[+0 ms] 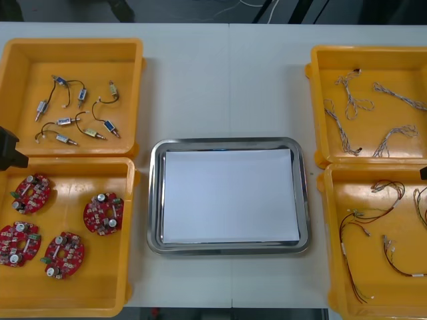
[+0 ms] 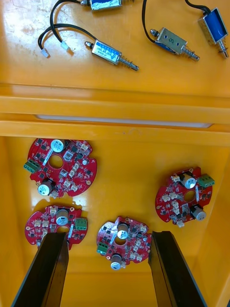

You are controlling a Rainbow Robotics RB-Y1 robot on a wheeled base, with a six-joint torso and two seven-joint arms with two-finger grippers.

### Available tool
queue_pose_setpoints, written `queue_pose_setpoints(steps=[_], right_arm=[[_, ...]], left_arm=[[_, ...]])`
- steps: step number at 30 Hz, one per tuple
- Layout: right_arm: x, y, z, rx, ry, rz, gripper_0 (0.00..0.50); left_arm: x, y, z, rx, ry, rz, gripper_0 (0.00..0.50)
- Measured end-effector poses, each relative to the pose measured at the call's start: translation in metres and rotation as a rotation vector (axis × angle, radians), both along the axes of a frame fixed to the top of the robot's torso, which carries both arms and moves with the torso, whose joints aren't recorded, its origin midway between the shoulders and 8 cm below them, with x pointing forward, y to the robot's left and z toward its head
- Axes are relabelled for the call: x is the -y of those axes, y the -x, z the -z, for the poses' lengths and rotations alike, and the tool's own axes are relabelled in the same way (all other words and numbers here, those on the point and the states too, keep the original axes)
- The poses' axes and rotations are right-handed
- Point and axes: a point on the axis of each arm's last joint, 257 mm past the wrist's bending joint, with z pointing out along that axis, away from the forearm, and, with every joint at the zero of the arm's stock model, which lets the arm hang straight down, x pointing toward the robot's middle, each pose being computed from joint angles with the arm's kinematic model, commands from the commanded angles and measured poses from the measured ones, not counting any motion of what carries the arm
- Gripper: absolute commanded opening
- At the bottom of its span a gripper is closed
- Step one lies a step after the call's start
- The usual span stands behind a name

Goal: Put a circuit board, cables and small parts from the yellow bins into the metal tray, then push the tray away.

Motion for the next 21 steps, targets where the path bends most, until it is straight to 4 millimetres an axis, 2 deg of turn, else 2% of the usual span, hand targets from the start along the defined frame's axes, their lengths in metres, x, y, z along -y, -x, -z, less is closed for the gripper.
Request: queue_pose_setpoints(steps=[21], right_arm=[[0.0000,0.0000,0.0000,0.000,0.000,0.000,0.500]], left_arm=[[0.0000,0.0000,0.0000,0.000,0.000,0.000,0.500]])
